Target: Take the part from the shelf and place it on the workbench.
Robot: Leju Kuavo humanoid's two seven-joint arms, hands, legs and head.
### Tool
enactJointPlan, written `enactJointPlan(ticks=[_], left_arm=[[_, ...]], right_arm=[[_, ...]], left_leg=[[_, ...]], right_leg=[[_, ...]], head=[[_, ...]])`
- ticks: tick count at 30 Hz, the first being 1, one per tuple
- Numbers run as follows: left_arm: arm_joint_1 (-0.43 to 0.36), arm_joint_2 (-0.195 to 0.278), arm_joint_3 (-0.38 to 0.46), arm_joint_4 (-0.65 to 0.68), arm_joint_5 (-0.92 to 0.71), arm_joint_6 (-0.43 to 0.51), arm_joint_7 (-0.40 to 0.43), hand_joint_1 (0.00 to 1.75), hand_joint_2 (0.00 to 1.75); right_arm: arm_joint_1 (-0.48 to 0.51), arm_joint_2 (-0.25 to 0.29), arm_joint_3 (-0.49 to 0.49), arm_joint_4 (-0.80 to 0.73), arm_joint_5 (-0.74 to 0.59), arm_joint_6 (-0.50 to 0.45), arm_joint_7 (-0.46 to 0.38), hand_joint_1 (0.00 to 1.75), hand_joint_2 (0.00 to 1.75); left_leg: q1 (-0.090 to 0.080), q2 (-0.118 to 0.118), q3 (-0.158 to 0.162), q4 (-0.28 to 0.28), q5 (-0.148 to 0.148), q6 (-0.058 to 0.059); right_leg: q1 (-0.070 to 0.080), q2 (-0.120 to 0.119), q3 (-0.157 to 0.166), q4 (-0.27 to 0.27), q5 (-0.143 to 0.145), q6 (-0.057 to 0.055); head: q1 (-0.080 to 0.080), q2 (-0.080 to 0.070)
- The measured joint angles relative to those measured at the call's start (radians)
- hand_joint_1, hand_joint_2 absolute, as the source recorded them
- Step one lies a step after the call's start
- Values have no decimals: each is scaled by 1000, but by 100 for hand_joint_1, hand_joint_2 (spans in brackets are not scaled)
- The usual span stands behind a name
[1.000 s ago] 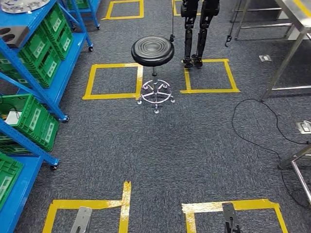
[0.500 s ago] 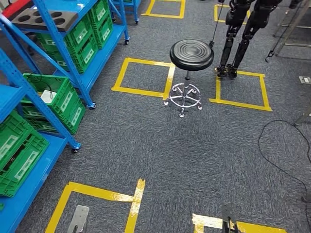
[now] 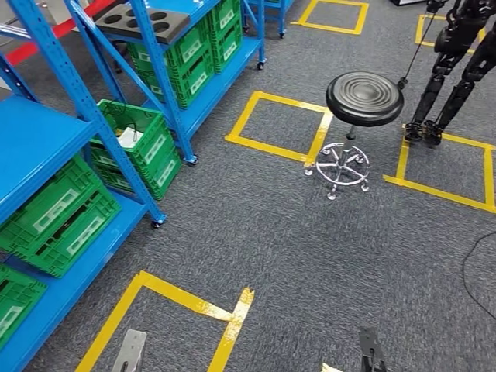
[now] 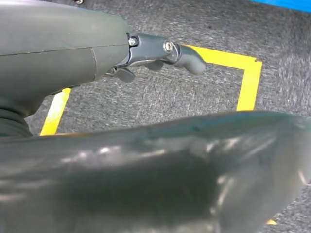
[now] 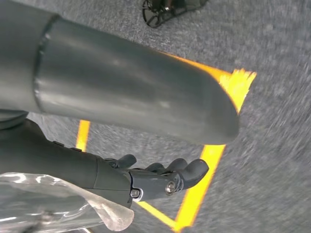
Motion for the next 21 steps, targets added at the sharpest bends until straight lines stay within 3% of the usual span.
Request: enactJointPlan(ticks=[1, 2, 4, 6, 8, 10, 12, 13, 15, 16, 18, 19, 20, 21], left_arm=[[-4, 0, 0, 0, 0, 0, -1, 0, 0], [-7, -1, 0, 0, 0, 0, -1, 0, 0], [-8, -1, 0, -2, 1, 0, -2, 0, 0], [-7, -1, 0, -3, 1, 0, -4, 0, 0], [-9, 1, 0, -4, 1, 1, -7, 0, 0], [-12, 3, 0, -5, 2, 1, -8, 0, 0], [-8, 4, 0, -5, 5, 1, -9, 0, 0], [-3, 4, 0, -5, 7, 1, -9, 0, 0], [-1, 3, 0, -5, 10, 1, -9, 0, 0], [-3, 2, 1, -5, 10, 0, -9, 0, 0], [-6, 1, 1, -5, 10, -1, -9, 0, 0], [-6, 0, 1, -5, 10, -1, -9, 0, 0], [-5, 0, 1, -5, 9, -1, -8, 0, 0], [-5, -1, 1, -5, 9, -2, -8, 0, 0]], right_arm=[[1, 0, 0, 0, 3, 4, 0, 0, 0], [3, 0, 0, 0, 5, 7, 1, 0, 0], [3, -1, 0, 0, 7, 13, 2, 0, 0], [2, -2, 0, 0, 7, 15, 3, 0, 0], [1, -2, 0, 0, 8, 21, 3, 0, 0], [1, -2, 1, 1, 9, 30, 3, 0, 0], [-1, -2, 3, 1, 14, 38, 4, 0, 0], [-3, -3, 5, 1, 18, 41, 4, 0, 0], [-4, -7, 11, 1, 25, 48, 4, 0, 0], [-3, -9, 13, 1, 28, 50, 4, 0, 0], [0, -13, 18, 1, 32, 54, 5, 0, 0], [2, -15, 19, 1, 36, 55, 5, 0, 0], [2, -17, 21, 1, 39, 58, 5, 0, 0], [2, -20, 22, 1, 42, 60, 4, 0, 0]], left_leg=[[1, 26, -30, 63, -29, -5], [4, 38, -62, 128, -54, -8], [8, 44, -96, 191, -60, -10], [6, 55, -58, 108, 2, -3], [-8, 102, 6, -19, 54, 15], [-22, 136, 32, -76, 57, 29], [-21, 119, 34, -90, 57, 36], [-18, 107, 40, -100, 60, 40], [-8, 85, 51, -117, 68, 47], [-7, 74, 53, -119, 68, 49], [-6, 46, 54, -118, 67, 51], [-5, 31, 55, -117, 66, 51], [-4, 16, 57, -116, 64, 49], [-2, 1, 59, -113, 61, 46]], right_leg=[[2, -16, 4, -1, -3, -4], [5, -34, 7, -1, -5, -6], [8, -66, 12, -1, -12, -8], [11, -91, 21, -2, -18, -7], [14, -114, 31, -3, -26, -3], [17, -137, 36, -6, -31, 6], [18, -157, 40, -10, -35, 16], [17, -146, 41, -8, -41, 21], [15, -90, 17, 46, -74, 28], [15, -60, -10, 102, -99, 29], [14, -39, -83, 226, -138, 34], [13, -37, -107, 253, -133, 36], [12, -36, -114, 244, -109, 38], [10, -32, -101, 197, -68, 40]], head=[[-3, 0], [-3, 0], [-3, 0], [-4, 0], [-4, 0], [-4, 0], [-4, 0], [-2, 0], [2, 0], [4, 0], [6, 0], [6, 0], [6, 0], [7, 0]])
